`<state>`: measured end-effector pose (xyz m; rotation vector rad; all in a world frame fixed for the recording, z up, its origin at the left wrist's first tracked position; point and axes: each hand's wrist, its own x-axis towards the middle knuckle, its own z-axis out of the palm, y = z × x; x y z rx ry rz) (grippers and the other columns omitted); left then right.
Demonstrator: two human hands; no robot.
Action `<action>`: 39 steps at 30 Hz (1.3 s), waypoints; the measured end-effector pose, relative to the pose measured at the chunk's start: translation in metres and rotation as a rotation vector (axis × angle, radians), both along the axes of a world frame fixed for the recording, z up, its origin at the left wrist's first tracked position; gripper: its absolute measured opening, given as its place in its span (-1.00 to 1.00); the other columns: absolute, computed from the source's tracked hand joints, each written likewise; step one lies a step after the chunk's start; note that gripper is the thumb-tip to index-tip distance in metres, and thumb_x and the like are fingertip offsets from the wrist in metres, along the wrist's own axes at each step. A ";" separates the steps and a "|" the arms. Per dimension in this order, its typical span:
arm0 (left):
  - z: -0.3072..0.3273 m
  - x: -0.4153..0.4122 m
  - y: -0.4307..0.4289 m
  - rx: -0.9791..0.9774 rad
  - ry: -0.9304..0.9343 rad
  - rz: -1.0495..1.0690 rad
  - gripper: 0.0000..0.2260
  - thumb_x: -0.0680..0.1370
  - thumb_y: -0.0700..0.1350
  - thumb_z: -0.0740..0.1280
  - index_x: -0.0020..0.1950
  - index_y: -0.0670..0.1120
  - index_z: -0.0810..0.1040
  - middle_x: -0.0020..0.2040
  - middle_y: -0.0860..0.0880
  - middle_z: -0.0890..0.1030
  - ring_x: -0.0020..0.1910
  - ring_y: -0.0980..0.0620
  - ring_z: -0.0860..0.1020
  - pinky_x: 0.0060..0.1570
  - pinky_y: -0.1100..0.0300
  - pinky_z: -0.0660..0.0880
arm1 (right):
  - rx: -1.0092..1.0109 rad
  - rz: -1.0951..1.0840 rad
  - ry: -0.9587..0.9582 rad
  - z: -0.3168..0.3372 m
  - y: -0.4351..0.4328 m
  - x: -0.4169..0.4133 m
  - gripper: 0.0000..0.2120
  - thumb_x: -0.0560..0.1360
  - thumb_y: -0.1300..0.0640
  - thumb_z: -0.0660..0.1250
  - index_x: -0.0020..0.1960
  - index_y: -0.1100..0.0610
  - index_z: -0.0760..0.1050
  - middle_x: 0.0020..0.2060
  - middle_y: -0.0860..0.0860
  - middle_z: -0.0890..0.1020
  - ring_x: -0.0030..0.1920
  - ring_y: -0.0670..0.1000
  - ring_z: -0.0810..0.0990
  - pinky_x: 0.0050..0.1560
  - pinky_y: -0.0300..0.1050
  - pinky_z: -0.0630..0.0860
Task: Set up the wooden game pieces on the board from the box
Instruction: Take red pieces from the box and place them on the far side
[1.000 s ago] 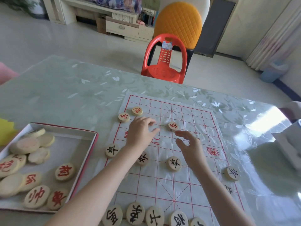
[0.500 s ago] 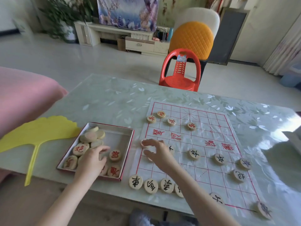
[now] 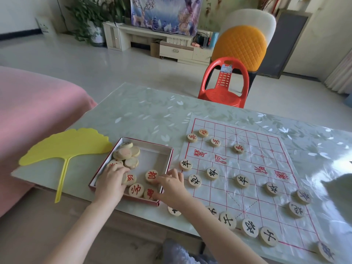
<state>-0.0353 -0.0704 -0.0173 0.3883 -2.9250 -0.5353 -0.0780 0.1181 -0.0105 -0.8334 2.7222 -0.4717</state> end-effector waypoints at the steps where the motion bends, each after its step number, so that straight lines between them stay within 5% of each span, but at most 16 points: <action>1: 0.000 -0.001 0.000 0.004 0.003 -0.017 -0.66 0.34 -0.25 0.47 0.09 -0.07 0.60 0.11 -0.03 0.58 0.17 -0.09 0.46 0.14 0.04 0.43 | 0.028 0.007 0.021 -0.001 -0.002 -0.001 -0.66 0.46 0.02 0.26 0.18 0.13 0.49 0.06 0.09 0.57 0.20 0.14 0.24 0.20 0.00 0.07; 11: 0.011 -0.008 0.011 -0.162 -0.260 -0.290 -0.69 0.48 -0.05 0.35 0.23 0.12 0.50 0.20 0.08 0.41 0.23 0.03 0.29 0.15 0.21 0.26 | 0.165 -0.007 0.075 -0.001 -0.017 -0.003 -0.70 0.45 0.03 0.26 0.12 0.12 0.55 0.00 0.10 0.58 0.19 0.14 0.21 0.15 0.00 -0.04; 14: 0.013 -0.010 0.011 -0.117 -0.246 -0.261 -0.73 0.45 -0.10 0.38 0.12 0.10 0.50 0.15 0.08 0.44 0.18 0.03 0.32 0.02 0.21 0.27 | 0.000 -0.120 -0.008 0.001 -0.017 0.001 -0.74 0.42 0.10 0.28 0.11 0.09 0.49 -0.14 0.06 0.52 0.17 0.11 0.24 0.07 -0.04 -0.02; 17: 0.011 -0.008 0.013 0.002 -0.134 -0.229 -0.80 0.44 -0.17 0.37 -0.06 0.06 0.40 -0.02 0.09 0.50 0.08 0.03 0.46 -0.19 0.26 0.24 | -0.142 -0.221 -0.011 0.000 -0.014 0.003 -0.75 0.43 0.07 0.29 0.10 0.06 0.45 -0.06 0.04 0.57 0.15 0.07 0.28 -0.10 -0.10 -0.05; 19: 0.010 -0.004 0.016 0.136 -0.041 -0.183 -0.80 0.46 -0.14 0.37 -0.07 0.04 0.37 -0.10 0.12 0.52 -0.01 0.06 0.54 -0.32 0.33 0.25 | -0.300 -0.306 -0.067 0.003 -0.009 0.001 -0.72 0.47 0.07 0.29 0.17 0.05 0.41 -0.10 0.00 0.56 0.12 0.04 0.35 -0.02 -0.11 0.04; 22: 0.010 -0.003 0.019 0.413 0.060 -0.106 -0.77 0.49 -0.10 0.36 0.09 0.01 0.40 -0.06 0.08 0.55 -0.04 0.09 0.54 -0.19 0.21 0.42 | -0.626 -0.360 -0.325 0.018 0.000 -0.002 -0.68 0.53 0.19 0.23 0.28 0.04 0.37 -0.27 -0.09 0.50 -0.05 0.13 0.58 -0.03 -0.12 0.43; 25: 0.017 -0.009 0.025 0.660 0.068 -0.068 -0.81 0.52 -0.08 0.31 0.12 0.05 0.44 0.06 -0.02 0.54 -0.01 0.08 0.55 -0.08 0.10 0.54 | -0.871 -0.399 -0.589 0.034 0.013 -0.007 -0.71 0.53 0.24 0.26 0.25 0.10 0.44 -0.14 0.03 0.54 -0.26 0.09 0.63 -0.23 -0.20 0.56; 29: 0.024 -0.018 0.040 0.922 -0.008 -0.081 -0.74 0.44 -0.12 0.42 0.06 0.14 0.51 0.08 0.06 0.57 0.07 0.12 0.52 0.00 0.24 0.49 | -1.002 -0.441 -0.817 0.043 0.034 -0.007 -0.56 0.40 0.35 0.41 0.25 0.18 0.44 -0.01 0.18 0.54 -0.23 0.08 0.64 -0.12 -0.18 0.62; 36: 0.040 -0.036 0.093 0.773 -0.021 -0.145 -0.58 0.32 -0.16 0.51 0.10 0.10 0.52 0.02 0.05 0.60 0.02 0.06 0.57 0.05 0.13 0.51 | -1.086 -0.593 -0.839 0.052 0.093 -0.013 -0.59 0.35 0.45 0.41 0.13 0.22 0.42 0.01 0.21 0.53 -0.20 0.12 0.64 -0.09 -0.09 0.63; 39: 0.042 -0.045 0.116 0.758 -0.030 -0.187 -0.58 0.31 -0.15 0.53 0.11 0.09 0.53 0.09 0.01 0.57 0.03 0.08 0.56 -0.02 0.29 0.49 | -1.101 -0.663 -0.811 0.052 0.120 -0.020 -0.56 0.33 0.45 0.42 0.15 0.24 0.39 0.09 0.26 0.52 -0.16 0.19 0.65 -0.10 -0.06 0.65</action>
